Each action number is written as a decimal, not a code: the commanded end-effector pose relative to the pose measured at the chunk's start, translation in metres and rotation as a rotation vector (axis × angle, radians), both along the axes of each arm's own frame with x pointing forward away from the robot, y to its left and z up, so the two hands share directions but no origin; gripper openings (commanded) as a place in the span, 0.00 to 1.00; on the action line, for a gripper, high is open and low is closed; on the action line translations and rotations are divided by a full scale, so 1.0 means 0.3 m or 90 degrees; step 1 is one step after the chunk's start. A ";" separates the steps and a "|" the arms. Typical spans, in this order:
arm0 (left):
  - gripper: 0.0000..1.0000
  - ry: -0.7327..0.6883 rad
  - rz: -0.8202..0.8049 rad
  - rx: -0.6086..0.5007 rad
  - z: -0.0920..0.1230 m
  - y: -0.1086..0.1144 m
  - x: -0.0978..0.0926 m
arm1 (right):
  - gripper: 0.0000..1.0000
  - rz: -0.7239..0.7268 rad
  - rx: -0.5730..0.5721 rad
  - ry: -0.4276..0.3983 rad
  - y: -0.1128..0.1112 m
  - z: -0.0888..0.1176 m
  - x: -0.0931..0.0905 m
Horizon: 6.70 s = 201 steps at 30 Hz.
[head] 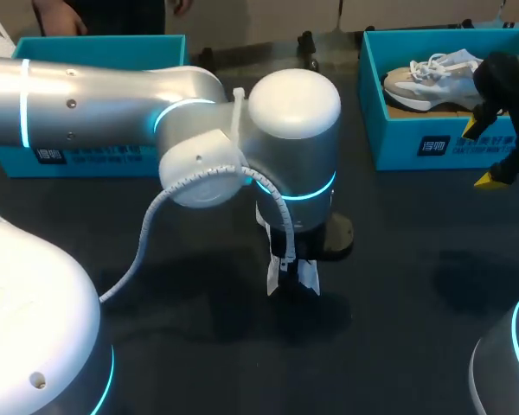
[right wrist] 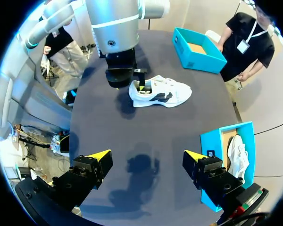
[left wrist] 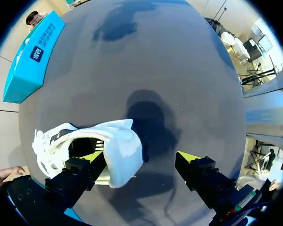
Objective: Take the shoe out of the shoebox, open the shoe tongue, remove and reinsert the insole, then place the shoe into the shoebox
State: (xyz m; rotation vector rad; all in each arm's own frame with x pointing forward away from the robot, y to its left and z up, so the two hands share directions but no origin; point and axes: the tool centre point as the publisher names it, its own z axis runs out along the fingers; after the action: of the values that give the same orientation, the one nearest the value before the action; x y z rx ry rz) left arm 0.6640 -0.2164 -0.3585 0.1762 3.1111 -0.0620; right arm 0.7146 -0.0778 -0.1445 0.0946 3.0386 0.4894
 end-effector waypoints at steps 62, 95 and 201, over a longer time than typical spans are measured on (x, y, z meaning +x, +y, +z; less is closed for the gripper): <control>0.00 0.109 -0.001 0.062 0.506 0.142 0.136 | 1.00 0.000 -0.002 0.002 0.003 -0.002 0.005; 0.00 0.159 -0.079 0.067 0.618 0.467 0.419 | 1.00 0.000 -0.002 0.002 0.003 -0.002 0.005; 0.00 0.183 -0.657 0.185 0.540 1.698 1.344 | 1.00 0.000 -0.002 0.002 0.003 -0.002 0.005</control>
State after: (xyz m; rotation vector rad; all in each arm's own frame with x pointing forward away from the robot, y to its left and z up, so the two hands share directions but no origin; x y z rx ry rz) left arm 1.0535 0.2889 -0.1971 1.3407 3.0959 0.4011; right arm 0.7145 -0.0778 -0.1445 0.0947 3.0385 0.4894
